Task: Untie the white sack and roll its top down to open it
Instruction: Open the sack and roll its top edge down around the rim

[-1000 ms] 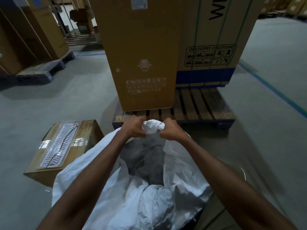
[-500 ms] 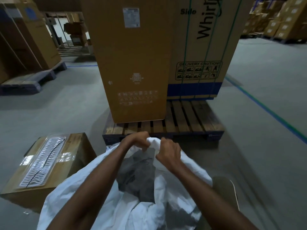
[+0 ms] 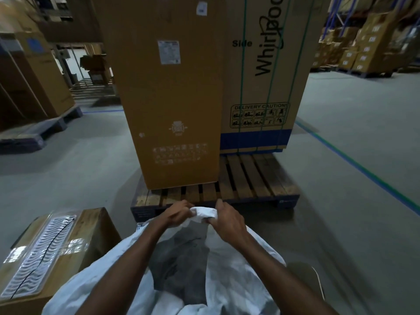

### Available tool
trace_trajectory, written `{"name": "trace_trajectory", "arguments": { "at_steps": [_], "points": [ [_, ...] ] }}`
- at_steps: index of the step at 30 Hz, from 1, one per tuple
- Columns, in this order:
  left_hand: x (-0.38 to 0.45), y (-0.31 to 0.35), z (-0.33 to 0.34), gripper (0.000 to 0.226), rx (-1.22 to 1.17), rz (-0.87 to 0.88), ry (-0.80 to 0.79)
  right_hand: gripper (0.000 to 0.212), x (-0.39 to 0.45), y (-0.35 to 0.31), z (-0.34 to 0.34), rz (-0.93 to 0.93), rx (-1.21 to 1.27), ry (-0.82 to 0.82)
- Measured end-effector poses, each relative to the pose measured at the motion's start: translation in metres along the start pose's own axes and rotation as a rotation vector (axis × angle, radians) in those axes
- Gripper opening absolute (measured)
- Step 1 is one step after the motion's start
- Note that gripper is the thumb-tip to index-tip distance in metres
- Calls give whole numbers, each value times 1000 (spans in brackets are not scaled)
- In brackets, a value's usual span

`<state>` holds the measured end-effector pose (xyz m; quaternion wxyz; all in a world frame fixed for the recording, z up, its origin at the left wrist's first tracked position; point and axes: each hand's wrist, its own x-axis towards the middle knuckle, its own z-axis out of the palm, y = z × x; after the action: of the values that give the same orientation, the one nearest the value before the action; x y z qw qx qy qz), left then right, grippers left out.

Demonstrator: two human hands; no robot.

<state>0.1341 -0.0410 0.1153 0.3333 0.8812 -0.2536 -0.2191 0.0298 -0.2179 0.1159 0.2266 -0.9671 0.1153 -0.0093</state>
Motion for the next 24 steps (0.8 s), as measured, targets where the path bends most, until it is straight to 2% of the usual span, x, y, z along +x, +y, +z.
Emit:
{"name": "trace_trajectory", "arguments": {
  "at_steps": [3,5,7,8,11,13,16,18,20,21,22,24],
  "points": [
    [5,-5,-9,23,-75,-54,-56,36,-4,6,1,-84,92,-11],
    [6,-7,-7,27,-73,-33,-37,30,-1,10,2,-57,166,-9],
    [1,-6,1,43,26,86,0,40,7,15,-2,20,284,-6],
    [0,-4,6,44,120,163,18,46,9,18,-5,49,343,-28],
    [-4,5,23,24,291,285,100,50,9,23,-11,85,567,-216],
    [-4,6,28,29,285,254,94,53,12,25,-3,117,611,-308],
    [-9,2,31,36,94,217,10,55,25,30,14,290,637,-339],
    [-13,2,35,43,83,233,6,58,27,33,16,330,669,-351],
    [-14,2,38,46,133,213,29,58,24,33,12,302,705,-336],
    [-12,2,40,39,180,219,63,56,20,31,11,264,701,-320],
    [-8,2,41,31,243,233,114,56,16,28,10,206,675,-291],
    [0,2,37,31,293,178,206,58,3,16,7,124,512,-196]
  ]
}}
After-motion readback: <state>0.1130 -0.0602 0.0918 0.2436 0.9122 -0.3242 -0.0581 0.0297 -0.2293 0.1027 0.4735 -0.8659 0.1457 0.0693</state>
